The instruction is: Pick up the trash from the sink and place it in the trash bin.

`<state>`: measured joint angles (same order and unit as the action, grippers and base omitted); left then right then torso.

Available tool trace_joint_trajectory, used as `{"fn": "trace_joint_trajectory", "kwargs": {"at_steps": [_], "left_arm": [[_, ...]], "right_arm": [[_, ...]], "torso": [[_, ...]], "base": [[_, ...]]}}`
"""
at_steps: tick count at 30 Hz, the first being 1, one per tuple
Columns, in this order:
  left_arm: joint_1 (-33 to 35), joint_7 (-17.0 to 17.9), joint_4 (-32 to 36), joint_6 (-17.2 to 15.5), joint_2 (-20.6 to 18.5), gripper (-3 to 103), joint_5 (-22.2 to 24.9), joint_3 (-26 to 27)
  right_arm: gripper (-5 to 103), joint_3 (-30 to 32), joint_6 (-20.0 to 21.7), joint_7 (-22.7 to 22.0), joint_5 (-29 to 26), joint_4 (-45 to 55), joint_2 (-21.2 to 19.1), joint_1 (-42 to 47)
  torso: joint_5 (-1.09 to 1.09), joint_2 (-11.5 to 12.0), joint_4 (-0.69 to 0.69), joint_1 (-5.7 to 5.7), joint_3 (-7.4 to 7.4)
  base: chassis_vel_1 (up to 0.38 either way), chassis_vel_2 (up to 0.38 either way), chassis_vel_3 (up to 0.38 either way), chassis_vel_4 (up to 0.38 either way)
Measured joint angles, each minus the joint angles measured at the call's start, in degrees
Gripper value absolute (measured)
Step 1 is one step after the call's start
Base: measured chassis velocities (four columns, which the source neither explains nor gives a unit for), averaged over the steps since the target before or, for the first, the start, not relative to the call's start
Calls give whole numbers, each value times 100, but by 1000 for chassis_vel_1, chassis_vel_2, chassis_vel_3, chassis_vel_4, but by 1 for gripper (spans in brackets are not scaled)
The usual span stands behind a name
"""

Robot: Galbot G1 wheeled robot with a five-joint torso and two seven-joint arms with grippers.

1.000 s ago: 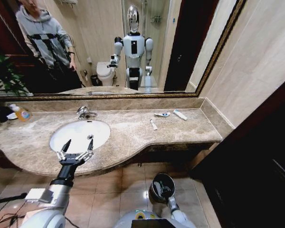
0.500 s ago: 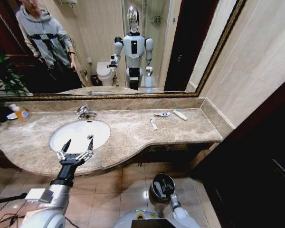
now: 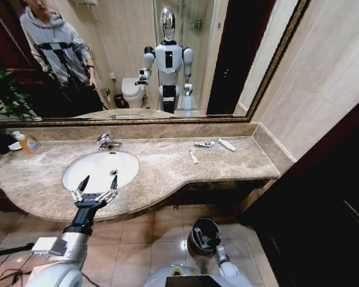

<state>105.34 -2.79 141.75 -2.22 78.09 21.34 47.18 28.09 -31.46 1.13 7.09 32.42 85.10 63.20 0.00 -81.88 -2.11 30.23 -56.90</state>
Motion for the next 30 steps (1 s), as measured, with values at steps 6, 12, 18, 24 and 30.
{"fn": "trace_joint_trajectory", "kwargs": {"at_steps": [6,12,18,24,30], "left_arm": [[0,0,0,0,0,100,0,0],[0,0,0,0,0,100,0,0],[0,0,0,0,0,100,0,-1],[0,0,0,0,0,100,0,0],[0,0,0,0,0,100,0,0]], "right_arm": [[100,2,17,-10,-34,152,6,115],[100,-14,98,-7,-194,673,20,394],[100,-42,383,63,-644,1966,2,1125],[100,-54,547,63,-827,3185,-177,1763],[99,-14,399,-136,-818,4144,-433,2258]], "torso": [[0,0,0,0,0],[0,0,0,0,0],[1,0,1,0,0],[0,0,1,-1,0],[1,0,0,-1,0]], "base": [[0,0,0,0],[0,0,0,0],[0,0,0,0],[0,0,0,0],[0,0,0,0]]}}
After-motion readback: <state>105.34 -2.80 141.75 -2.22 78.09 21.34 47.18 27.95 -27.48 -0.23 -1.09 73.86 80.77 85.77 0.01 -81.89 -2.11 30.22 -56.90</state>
